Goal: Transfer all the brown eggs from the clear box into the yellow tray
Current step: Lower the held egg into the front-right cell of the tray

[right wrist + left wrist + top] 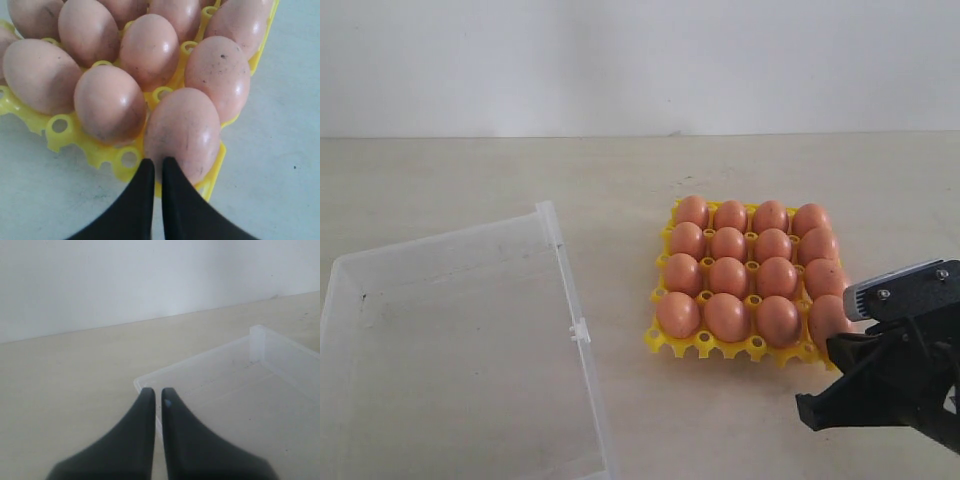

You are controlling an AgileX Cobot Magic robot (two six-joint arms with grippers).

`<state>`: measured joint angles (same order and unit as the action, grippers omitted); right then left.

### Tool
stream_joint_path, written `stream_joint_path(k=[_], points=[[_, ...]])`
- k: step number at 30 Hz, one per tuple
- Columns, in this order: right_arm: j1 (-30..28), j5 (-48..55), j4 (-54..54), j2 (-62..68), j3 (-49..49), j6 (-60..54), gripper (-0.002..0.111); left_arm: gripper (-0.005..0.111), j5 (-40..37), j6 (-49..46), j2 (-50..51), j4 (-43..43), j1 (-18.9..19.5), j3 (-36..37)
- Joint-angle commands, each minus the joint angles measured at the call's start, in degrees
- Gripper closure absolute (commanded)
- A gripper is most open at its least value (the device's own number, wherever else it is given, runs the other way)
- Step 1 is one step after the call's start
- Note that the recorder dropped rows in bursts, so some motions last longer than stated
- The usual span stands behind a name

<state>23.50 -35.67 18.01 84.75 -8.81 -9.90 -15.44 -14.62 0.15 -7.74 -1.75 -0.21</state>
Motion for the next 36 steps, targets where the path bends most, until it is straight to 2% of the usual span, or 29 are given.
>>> stream_joint_path(k=[1,13,28,36], points=[[-0.14,-1.09,2.85,-0.04,0.13,-1.66,0.108,0.103,0.45,0.03,-0.15,-0.40,-0.17,0.21],[-0.14,-3.10,5.49,-0.04,-0.08,-3.73,0.108,0.103,0.45,0.03,-0.15,-0.40,-0.17,0.21],[-0.14,5.83,5.25,-0.04,-3.29,-7.18,0.108,0.103,0.45,0.03,-0.15,-0.40,-0.17,0.21],[-0.14,6.60,5.46,-0.15,-3.29,-7.03,0.108,0.103,0.45,0.03,-0.15,-0.40,-0.17,0.21]])
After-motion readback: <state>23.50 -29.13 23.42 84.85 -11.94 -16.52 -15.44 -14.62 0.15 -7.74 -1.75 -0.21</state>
